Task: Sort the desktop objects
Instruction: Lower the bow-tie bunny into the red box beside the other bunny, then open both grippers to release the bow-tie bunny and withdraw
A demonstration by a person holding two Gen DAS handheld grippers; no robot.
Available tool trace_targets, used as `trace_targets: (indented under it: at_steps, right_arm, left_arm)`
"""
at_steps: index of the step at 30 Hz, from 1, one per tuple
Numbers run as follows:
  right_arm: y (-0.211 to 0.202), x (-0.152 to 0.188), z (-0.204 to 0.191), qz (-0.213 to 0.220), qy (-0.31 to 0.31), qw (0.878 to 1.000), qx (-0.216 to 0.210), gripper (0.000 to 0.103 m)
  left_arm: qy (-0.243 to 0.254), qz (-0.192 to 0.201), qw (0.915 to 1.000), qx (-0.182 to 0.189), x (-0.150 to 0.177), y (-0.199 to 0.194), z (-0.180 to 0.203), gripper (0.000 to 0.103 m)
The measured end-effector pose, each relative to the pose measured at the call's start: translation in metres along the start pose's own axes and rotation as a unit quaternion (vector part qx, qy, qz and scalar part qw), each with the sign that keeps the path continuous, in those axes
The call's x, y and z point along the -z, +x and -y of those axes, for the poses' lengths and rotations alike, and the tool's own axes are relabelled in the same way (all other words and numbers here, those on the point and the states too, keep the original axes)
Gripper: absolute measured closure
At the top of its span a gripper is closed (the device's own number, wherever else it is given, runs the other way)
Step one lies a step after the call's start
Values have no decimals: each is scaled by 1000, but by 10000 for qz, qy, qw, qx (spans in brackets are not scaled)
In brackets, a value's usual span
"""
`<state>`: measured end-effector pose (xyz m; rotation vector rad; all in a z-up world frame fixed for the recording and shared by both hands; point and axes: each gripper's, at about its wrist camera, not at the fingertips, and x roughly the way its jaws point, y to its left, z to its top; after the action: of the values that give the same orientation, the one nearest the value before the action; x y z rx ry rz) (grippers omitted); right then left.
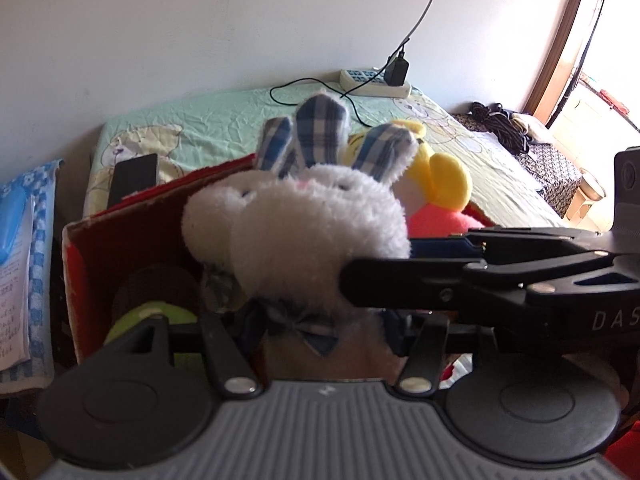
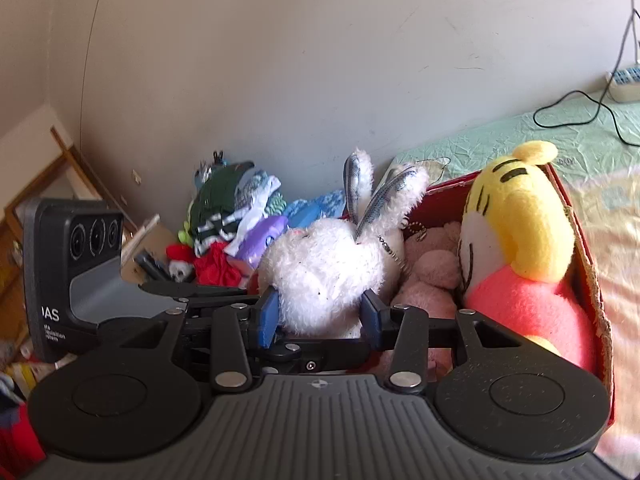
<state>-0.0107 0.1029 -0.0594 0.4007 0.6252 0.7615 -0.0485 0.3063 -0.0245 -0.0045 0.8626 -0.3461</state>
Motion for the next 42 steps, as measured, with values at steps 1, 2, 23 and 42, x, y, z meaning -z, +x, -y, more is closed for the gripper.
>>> trace_targets:
  at_steps: [1, 2, 23, 42]
  right_arm:
    - [0, 2, -1, -38, -89, 9999, 26, 57]
    - [1, 3, -1, -80, -156, 9998, 47, 57]
    - [-21, -13, 2, 45, 544, 9982, 234, 38]
    - [19, -12, 3, -515, 962, 9936, 303, 79]
  left_arm:
    - [11, -27, 10000, -32, 3, 1, 0, 45]
    - [28, -54, 10000, -77, 6, 3, 0, 45]
    - [-475, 243, 9986, 21, 23, -30, -8, 32]
    - [-846, 143, 9963, 41, 24, -21, -17, 36]
